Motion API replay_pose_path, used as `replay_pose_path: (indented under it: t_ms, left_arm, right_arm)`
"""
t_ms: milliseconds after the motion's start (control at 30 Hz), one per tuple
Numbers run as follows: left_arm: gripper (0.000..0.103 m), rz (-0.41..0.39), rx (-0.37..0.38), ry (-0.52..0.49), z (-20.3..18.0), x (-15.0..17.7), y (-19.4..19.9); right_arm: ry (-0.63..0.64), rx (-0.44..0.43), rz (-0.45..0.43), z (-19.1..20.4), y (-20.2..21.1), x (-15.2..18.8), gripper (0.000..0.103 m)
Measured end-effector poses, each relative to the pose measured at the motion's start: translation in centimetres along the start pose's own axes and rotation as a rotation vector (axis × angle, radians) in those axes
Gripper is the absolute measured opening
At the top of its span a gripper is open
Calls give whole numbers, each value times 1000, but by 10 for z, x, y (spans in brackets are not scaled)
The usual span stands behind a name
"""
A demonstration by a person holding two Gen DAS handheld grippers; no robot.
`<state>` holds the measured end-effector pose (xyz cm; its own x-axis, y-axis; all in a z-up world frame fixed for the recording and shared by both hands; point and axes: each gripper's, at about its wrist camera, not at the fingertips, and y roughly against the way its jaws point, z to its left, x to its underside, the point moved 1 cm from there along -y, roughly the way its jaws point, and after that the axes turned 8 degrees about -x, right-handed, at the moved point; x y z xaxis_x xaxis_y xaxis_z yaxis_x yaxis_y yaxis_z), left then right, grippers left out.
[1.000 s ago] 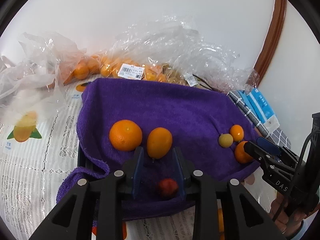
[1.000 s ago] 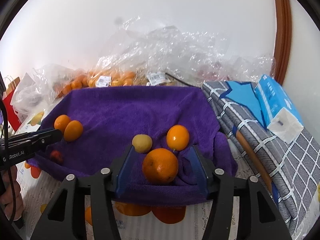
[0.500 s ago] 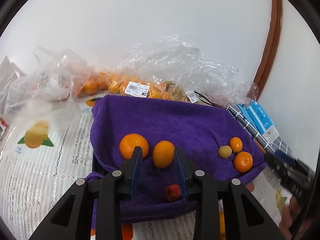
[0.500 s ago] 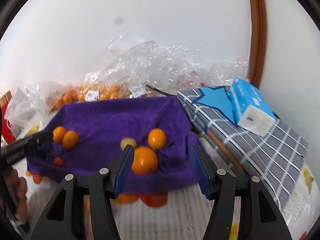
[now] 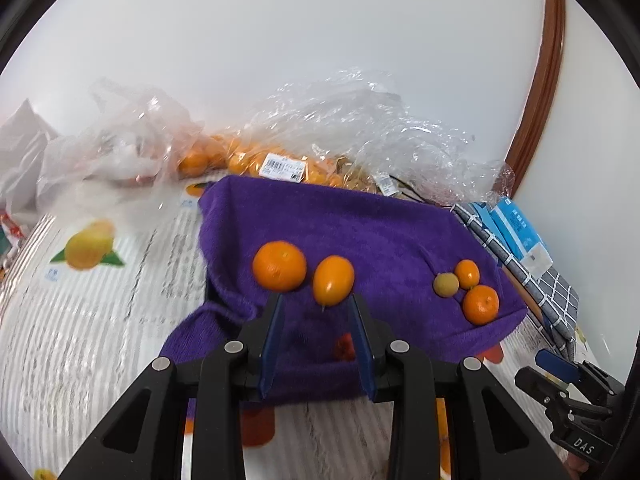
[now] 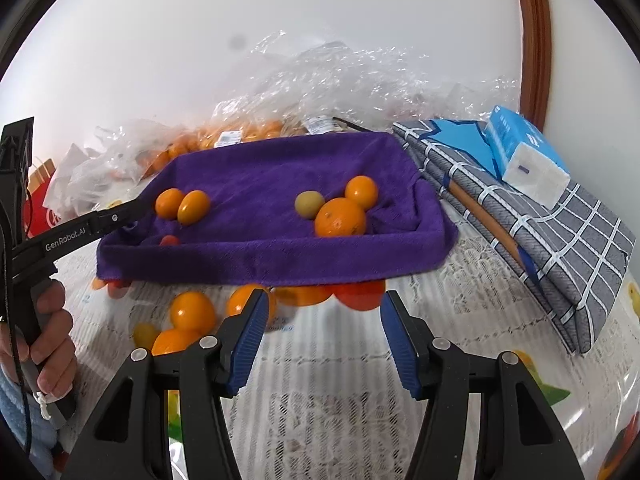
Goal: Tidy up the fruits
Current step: 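Grasp a mandarin with the right tool while the left tool grasps a yellow fruit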
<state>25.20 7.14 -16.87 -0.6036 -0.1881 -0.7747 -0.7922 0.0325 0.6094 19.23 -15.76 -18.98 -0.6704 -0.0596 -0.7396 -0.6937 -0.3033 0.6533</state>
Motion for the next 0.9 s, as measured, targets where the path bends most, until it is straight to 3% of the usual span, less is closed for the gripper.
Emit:
replay_pose_path:
  t_ms: [267, 533, 667, 900]
  left_arm:
    - [35, 14, -18, 8, 7, 24, 21]
    - [35, 48, 4, 5, 8, 36, 27]
    - [35, 89, 22, 34, 10, 36, 17]
    - [35, 92, 60, 59, 11, 35, 18]
  right_arm:
    - [-4, -56, 43, 3, -7, 3, 44]
    - [72, -129, 97, 24, -27, -5, 43]
    - [59, -177, 126, 24, -39, -6, 43]
    - [70, -201, 159, 31, -51, -8, 44]
